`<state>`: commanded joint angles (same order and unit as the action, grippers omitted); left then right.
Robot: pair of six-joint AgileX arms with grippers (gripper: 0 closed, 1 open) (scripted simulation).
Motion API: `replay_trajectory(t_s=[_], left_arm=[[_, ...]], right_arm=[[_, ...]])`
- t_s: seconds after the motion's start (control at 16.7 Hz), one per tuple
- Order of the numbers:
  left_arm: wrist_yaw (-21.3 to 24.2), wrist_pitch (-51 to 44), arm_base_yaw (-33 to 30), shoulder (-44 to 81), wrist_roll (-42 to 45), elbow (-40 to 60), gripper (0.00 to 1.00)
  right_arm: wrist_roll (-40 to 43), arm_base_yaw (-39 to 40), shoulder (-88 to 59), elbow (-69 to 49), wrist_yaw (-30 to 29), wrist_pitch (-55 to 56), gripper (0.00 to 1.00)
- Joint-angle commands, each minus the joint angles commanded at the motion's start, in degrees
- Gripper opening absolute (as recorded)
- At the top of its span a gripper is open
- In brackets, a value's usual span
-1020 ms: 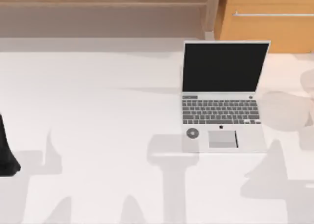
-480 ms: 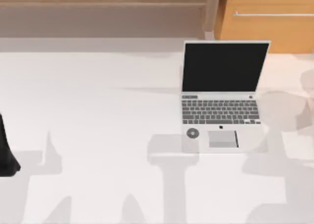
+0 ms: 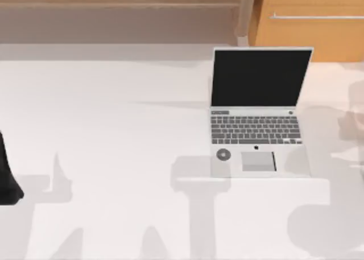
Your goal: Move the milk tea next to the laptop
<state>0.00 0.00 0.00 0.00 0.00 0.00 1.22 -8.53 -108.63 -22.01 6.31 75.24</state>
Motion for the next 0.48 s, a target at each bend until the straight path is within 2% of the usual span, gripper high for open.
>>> replay_trajectory(t_s=[0.06, 0.48], left_arm=[[0.00, 0.00, 0.00, 0.00, 0.00, 0.00, 1.00], [0.00, 0.00, 0.00, 0.00, 0.00, 0.00, 1.00]], right_arm=[[0.00, 0.00, 0.00, 0.00, 0.00, 0.00, 1.00], [0.00, 0.00, 0.00, 0.00, 0.00, 0.00, 0.47]])
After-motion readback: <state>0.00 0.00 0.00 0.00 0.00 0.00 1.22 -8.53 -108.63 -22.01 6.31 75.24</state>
